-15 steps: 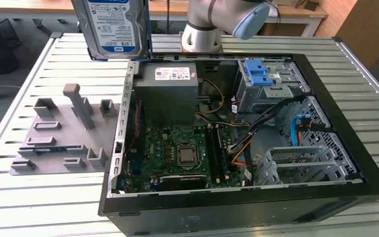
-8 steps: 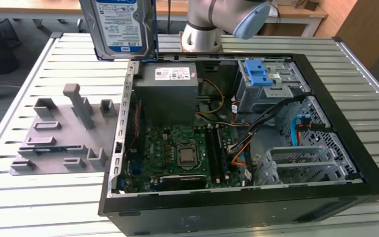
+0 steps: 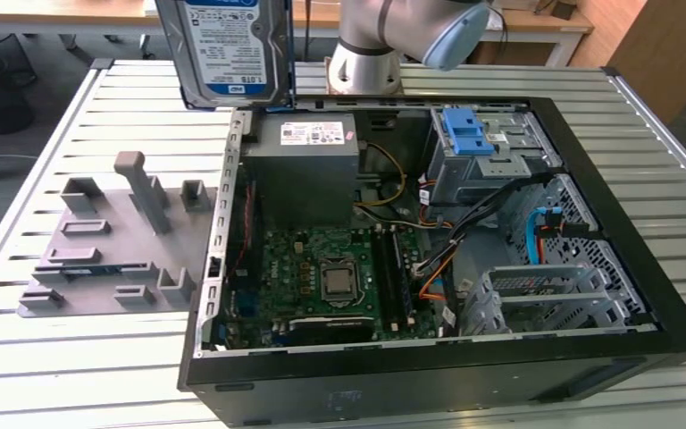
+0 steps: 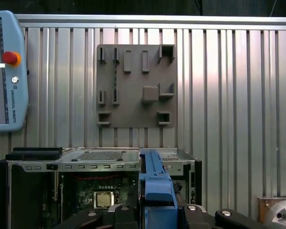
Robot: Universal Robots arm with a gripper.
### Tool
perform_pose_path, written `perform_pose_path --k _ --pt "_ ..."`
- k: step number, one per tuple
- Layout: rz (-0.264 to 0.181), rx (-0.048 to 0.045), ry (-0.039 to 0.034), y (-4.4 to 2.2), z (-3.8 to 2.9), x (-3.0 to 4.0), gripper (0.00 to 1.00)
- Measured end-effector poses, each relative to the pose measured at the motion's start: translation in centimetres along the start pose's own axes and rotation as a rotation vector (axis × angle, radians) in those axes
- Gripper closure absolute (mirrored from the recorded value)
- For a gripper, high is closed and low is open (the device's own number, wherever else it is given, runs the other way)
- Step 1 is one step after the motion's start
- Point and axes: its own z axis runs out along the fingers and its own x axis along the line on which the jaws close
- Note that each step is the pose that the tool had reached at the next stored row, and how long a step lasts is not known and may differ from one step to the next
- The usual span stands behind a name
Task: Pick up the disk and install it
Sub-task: 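Pick up the disk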
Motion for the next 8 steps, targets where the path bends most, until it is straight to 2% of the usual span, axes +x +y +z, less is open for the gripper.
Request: perform_pose_path --k 8 --pt "0.000 0.0000 0.0000 -1.35 -0.02 0.01 0.63"
